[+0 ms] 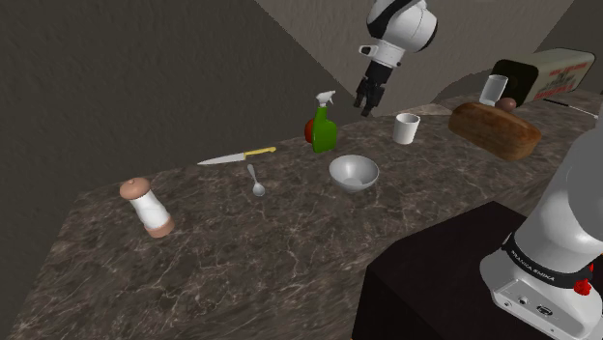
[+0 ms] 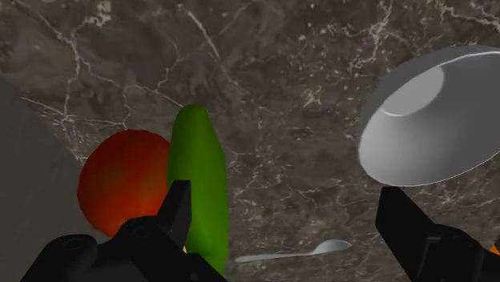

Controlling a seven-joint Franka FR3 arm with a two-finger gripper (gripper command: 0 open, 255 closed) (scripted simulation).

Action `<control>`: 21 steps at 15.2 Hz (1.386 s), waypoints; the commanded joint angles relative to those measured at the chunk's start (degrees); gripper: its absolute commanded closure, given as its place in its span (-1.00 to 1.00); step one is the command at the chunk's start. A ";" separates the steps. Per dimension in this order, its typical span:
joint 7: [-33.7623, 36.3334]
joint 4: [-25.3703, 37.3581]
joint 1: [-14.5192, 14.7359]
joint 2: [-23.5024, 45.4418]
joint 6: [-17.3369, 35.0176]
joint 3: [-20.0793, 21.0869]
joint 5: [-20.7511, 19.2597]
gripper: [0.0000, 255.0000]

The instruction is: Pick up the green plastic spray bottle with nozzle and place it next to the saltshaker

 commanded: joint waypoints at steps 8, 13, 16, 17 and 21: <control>-17.26 18.58 -5.14 17.44 -5.35 5.98 11.46 -1.00; -17.98 17.96 -4.57 19.22 -2.90 6.95 12.93 -1.00; -18.21 17.82 -4.40 19.82 -2.16 7.27 13.40 -1.00; -18.21 17.83 -4.40 19.82 -2.16 7.27 13.40 -1.00; -18.21 17.83 -4.40 19.82 -2.16 7.27 13.40 -1.00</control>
